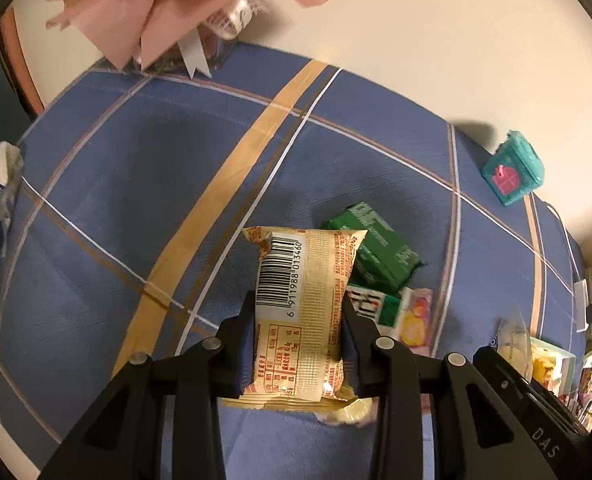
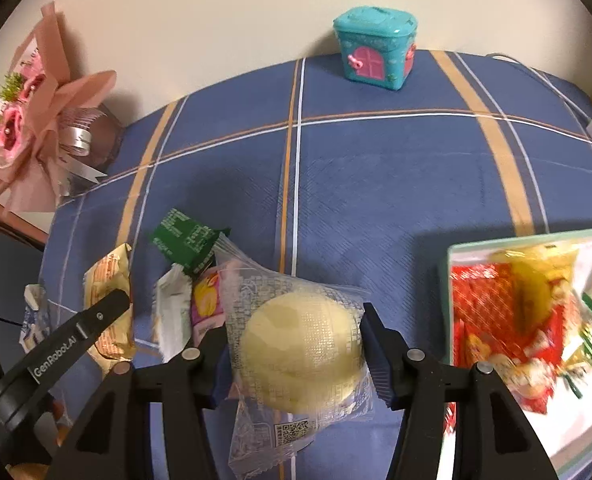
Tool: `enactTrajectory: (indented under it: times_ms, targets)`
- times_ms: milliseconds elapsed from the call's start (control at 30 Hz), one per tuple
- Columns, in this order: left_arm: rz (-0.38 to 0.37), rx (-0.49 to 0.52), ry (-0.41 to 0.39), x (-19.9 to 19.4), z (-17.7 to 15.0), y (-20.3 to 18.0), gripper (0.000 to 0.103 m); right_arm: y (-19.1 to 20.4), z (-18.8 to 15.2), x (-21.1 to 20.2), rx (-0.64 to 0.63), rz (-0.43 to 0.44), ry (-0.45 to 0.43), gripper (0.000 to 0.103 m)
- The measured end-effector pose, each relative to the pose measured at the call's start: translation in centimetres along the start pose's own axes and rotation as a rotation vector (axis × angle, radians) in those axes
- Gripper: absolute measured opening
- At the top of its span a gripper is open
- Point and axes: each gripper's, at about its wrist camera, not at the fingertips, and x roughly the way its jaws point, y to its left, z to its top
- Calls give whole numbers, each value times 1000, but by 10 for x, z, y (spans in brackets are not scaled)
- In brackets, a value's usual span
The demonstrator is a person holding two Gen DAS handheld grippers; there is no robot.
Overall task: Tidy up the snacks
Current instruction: 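Grasp the cream bread roll packet with the left tool while the right grasps the clear yellow bun bag, then carry both packets into the white tray and open both tools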
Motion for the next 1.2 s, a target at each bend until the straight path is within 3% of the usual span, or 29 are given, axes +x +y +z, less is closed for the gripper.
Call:
enactTrajectory:
  times_ms: [267, 800, 1033, 1200]
  targets:
    - [-43, -2, -37, -49, -14, -9, 38, -7, -18, -40, -1, -18, -16, 58]
    - [-91, 49, -41, -86, -66, -44, 38, -48, -71, -92, 20, -36, -37, 58]
    - [-89, 161, -52, -96, -95, -86, 38, -81, -81, -109, 68, -35, -54, 58]
    - [-91, 285, -34, -92, -118, -130, 38, -122, -81, -121, 141, -102, -78, 58]
